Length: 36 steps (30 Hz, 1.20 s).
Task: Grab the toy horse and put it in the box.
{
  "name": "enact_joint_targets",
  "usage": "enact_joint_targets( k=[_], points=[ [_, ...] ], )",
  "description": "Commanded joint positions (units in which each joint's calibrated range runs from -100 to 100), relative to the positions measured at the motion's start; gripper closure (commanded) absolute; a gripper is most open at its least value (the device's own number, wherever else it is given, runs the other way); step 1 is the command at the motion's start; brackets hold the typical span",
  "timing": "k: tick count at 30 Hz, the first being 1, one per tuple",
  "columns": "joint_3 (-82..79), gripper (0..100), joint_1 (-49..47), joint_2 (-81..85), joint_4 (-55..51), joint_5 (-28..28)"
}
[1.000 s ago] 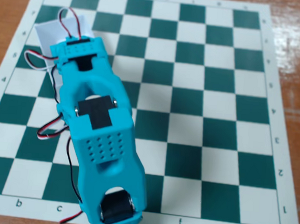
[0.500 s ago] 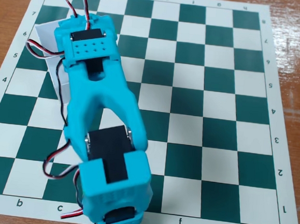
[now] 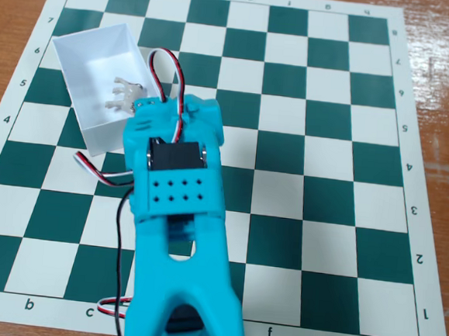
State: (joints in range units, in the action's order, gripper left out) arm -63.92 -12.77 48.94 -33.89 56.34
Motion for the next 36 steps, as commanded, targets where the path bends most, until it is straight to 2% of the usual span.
enact_joint_targets(
  k=[1,9,15,26,36],
  points=[
    [-3.95,100,2.84,9.82,-3.99,-0.39],
    [-14.24,100,12.34,26.2,-12.96,-1.76],
    [-19.88,100,18.13,32.13,-15.03,-1.9],
    [-27.71,100,17.49,50.8,-30.98,-3.08],
    [-35.36,100,17.7,51.06,-30.81,-2.69]
  ],
)
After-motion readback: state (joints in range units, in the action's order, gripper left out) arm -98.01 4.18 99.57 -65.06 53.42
